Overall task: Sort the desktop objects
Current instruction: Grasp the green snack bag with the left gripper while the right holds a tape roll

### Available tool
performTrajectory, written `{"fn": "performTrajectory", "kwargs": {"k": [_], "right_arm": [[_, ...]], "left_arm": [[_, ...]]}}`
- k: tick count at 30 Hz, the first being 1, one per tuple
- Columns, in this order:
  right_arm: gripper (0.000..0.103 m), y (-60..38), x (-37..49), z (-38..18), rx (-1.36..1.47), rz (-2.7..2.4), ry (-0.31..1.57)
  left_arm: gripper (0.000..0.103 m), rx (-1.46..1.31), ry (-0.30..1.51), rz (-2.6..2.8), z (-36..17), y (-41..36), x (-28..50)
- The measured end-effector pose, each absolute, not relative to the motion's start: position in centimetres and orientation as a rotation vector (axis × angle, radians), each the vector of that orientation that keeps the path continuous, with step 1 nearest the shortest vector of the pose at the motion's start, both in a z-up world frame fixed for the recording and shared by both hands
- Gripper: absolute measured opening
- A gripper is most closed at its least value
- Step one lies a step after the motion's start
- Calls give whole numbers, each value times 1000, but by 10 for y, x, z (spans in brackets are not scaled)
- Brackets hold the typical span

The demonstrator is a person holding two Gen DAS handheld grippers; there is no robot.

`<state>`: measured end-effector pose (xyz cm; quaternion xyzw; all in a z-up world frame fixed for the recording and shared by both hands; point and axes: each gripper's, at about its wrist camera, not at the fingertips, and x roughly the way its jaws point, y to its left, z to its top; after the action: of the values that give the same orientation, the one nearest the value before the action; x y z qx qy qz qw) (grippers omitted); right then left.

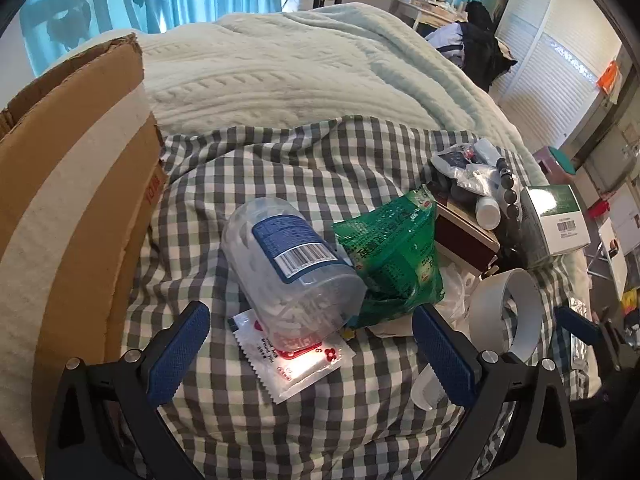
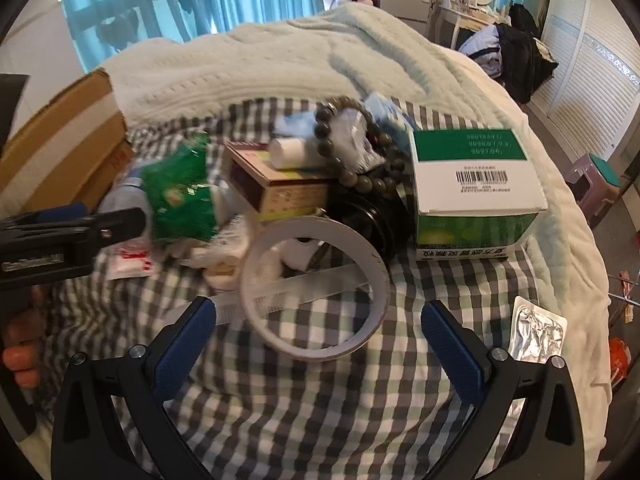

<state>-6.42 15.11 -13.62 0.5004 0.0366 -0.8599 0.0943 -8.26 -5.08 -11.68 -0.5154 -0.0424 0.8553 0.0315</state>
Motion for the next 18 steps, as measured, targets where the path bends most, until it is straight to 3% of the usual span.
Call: {"fn": "performTrajectory", "kwargs": {"k": [11,14,18], "right_arm": [[102,159,-91,-159,1559,-2464,-35],[85,161,-84,-157,1534,-2432,-93],[85,162,-78,-154,1521,-2447,-72]], "left_arm": [[103,-1494,-101,2631,-114,-29,-93],[103,-1446,-52,2644,-113,-24,-100],[103,-1399,-4,2635,-113,-20,-111]]}}
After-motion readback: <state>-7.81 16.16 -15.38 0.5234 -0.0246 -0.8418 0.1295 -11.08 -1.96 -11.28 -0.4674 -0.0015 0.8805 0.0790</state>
